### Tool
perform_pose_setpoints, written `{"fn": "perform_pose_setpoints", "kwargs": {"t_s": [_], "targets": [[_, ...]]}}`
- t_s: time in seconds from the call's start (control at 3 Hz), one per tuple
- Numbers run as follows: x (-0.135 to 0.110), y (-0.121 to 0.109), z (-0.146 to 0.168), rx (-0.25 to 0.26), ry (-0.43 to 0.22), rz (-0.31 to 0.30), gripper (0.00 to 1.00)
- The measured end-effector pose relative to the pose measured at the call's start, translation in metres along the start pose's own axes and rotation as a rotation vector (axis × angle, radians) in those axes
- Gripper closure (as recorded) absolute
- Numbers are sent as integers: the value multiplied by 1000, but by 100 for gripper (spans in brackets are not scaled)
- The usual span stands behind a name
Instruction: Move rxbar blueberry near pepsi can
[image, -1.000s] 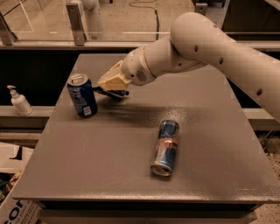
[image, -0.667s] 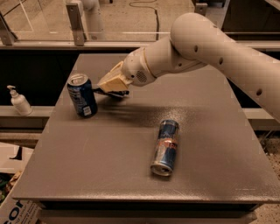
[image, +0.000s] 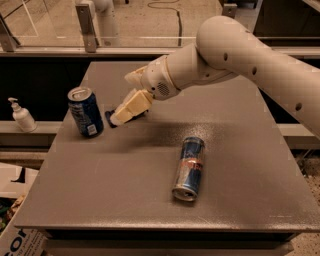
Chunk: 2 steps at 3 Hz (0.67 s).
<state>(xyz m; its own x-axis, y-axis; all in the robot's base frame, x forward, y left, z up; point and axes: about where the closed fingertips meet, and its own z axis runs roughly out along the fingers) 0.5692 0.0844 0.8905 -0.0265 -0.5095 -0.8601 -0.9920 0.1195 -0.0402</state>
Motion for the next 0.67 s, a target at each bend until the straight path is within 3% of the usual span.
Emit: {"fn": "perform_pose_setpoints", "kwargs": {"t_s": [0.67], "targets": [[6,-7,-8,24,8,8,0]]}}
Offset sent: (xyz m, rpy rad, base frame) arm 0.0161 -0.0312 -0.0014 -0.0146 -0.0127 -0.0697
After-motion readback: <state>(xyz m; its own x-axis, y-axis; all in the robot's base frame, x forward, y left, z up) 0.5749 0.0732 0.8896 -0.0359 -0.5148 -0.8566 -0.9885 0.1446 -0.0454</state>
